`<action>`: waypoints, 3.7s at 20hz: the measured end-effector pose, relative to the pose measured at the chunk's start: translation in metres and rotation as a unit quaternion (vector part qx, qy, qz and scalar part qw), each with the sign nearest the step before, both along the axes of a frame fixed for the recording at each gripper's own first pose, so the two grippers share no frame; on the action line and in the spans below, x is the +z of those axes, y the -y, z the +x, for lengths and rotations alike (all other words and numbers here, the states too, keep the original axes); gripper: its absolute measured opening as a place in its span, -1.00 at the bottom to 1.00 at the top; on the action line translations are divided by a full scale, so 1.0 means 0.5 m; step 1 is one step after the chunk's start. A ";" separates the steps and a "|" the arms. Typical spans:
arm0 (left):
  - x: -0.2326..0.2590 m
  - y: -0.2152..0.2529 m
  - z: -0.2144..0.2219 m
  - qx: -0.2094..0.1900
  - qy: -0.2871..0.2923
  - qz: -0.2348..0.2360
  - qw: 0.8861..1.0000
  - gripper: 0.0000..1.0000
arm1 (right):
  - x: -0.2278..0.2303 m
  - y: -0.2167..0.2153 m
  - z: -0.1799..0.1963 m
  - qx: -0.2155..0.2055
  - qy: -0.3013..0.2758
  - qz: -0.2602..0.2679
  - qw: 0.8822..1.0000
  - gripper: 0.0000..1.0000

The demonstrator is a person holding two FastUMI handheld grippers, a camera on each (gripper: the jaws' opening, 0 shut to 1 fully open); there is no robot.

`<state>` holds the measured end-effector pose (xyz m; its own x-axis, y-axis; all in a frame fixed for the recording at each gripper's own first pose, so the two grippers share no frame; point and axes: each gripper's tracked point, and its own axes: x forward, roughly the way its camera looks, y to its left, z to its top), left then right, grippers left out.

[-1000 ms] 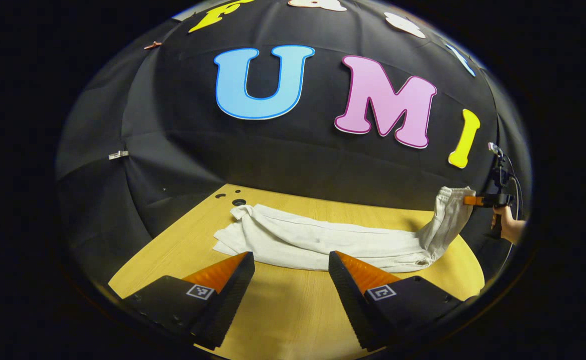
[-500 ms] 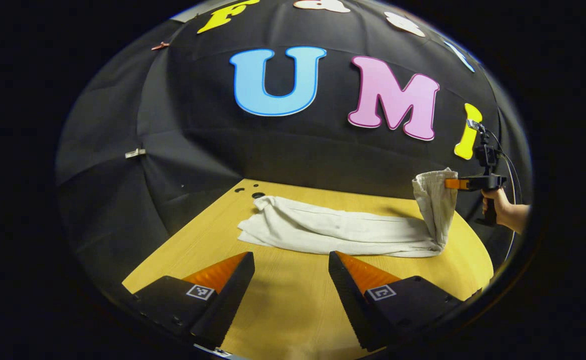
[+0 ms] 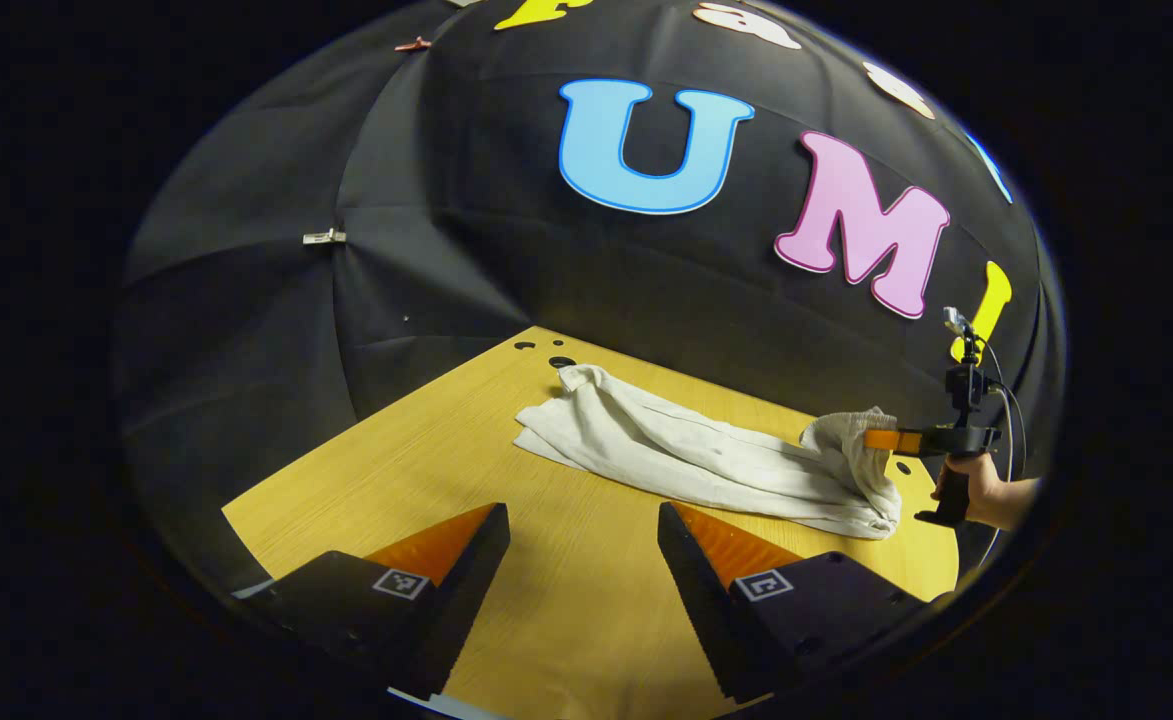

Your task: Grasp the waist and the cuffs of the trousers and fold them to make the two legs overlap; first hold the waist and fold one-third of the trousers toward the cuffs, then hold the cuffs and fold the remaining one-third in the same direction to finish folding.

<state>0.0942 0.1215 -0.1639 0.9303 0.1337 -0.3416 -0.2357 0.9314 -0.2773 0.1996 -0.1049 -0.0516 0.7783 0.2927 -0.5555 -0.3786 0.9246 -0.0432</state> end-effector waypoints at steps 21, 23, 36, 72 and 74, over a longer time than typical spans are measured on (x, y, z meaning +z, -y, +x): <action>0.004 -0.159 0.284 0.039 -0.011 -0.037 0.998 0.93 | 0.154 0.094 -0.210 -0.016 -0.013 0.030 0.999 0.99; -0.019 -0.165 0.331 0.044 -0.020 -0.052 0.997 0.93 | 0.186 0.140 -0.249 -0.034 -0.007 0.033 0.999 0.99; -0.179 -0.188 0.514 0.052 -0.122 -0.011 0.991 0.92 | 0.220 0.319 -0.485 -0.145 -0.032 0.026 0.989 0.98; -0.139 -0.095 0.530 -0.019 -0.128 0.003 0.992 -0.89 | 0.195 0.360 -0.513 -0.186 -0.004 0.048 0.981 0.99; -0.094 -0.075 0.535 -0.025 -0.114 0.000 0.993 -0.89 | 0.199 0.389 -0.507 -0.190 -0.002 0.045 0.981 0.98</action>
